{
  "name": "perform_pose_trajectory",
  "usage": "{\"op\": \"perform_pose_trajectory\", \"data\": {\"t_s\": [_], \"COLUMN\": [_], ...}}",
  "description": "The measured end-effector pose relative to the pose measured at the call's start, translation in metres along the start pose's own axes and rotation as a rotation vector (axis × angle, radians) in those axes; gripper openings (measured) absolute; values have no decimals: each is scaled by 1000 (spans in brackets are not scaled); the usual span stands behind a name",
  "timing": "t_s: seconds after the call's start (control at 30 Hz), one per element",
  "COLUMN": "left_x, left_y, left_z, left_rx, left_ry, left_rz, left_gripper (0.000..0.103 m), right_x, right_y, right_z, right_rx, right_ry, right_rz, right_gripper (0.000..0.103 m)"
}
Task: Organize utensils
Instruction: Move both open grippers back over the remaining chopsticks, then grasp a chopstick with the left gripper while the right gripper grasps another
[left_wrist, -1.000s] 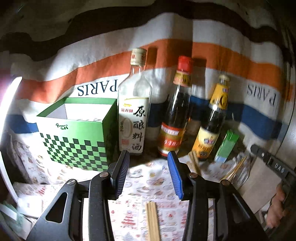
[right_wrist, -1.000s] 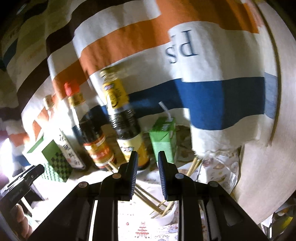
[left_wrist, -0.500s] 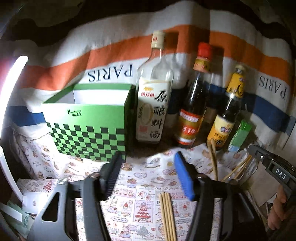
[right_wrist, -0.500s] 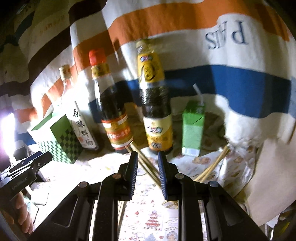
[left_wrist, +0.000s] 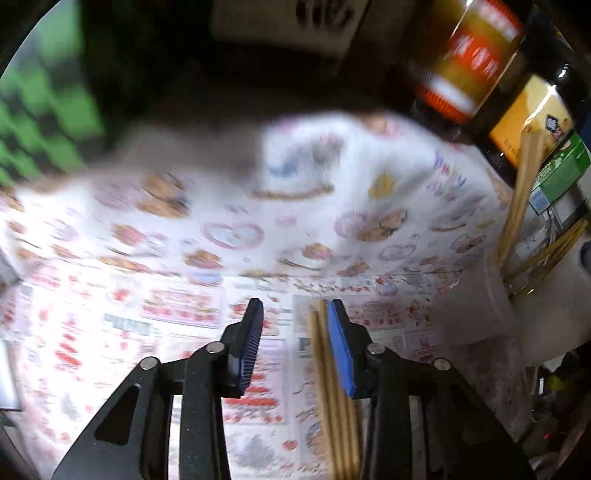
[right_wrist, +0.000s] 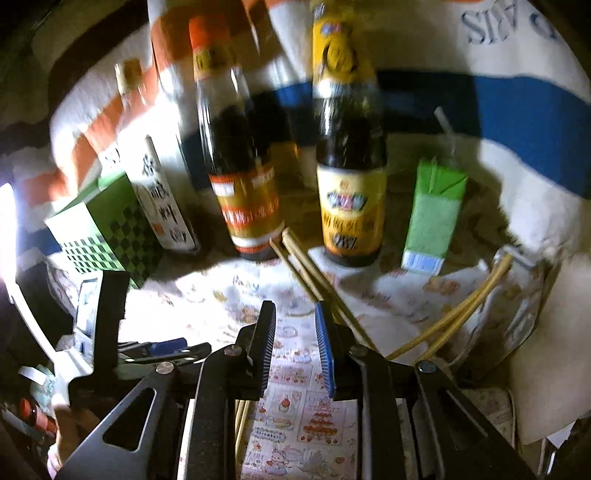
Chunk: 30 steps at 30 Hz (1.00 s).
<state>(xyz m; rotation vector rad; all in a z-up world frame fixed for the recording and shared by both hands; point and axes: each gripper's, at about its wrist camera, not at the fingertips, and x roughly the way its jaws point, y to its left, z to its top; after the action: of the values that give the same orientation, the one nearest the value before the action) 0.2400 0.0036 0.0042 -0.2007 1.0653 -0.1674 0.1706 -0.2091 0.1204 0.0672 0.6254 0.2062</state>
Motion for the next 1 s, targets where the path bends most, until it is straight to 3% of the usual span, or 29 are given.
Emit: {"op": "perform_pose_trajectory", "data": {"t_s": [0.1, 0.37, 0.7, 1.0], "left_x": [17, 37, 53, 57], "left_y": [-2, 0, -7, -15], "left_z": [-2, -4, 5, -6], "left_rx": [15, 5, 14, 30], "left_ry": [16, 52, 65, 61], "left_rz": [-5, 23, 28, 39], "left_gripper": [31, 30, 28, 28], "right_x": [26, 67, 74, 84], "right_y": [9, 20, 23, 21], "right_z": [-7, -21, -23, -25], "right_rx": [-32, -38, -49, -40], "right_ry": [81, 174, 175, 190], "right_rz": [-44, -30, -53, -65], "right_gripper": [24, 24, 24, 24]}}
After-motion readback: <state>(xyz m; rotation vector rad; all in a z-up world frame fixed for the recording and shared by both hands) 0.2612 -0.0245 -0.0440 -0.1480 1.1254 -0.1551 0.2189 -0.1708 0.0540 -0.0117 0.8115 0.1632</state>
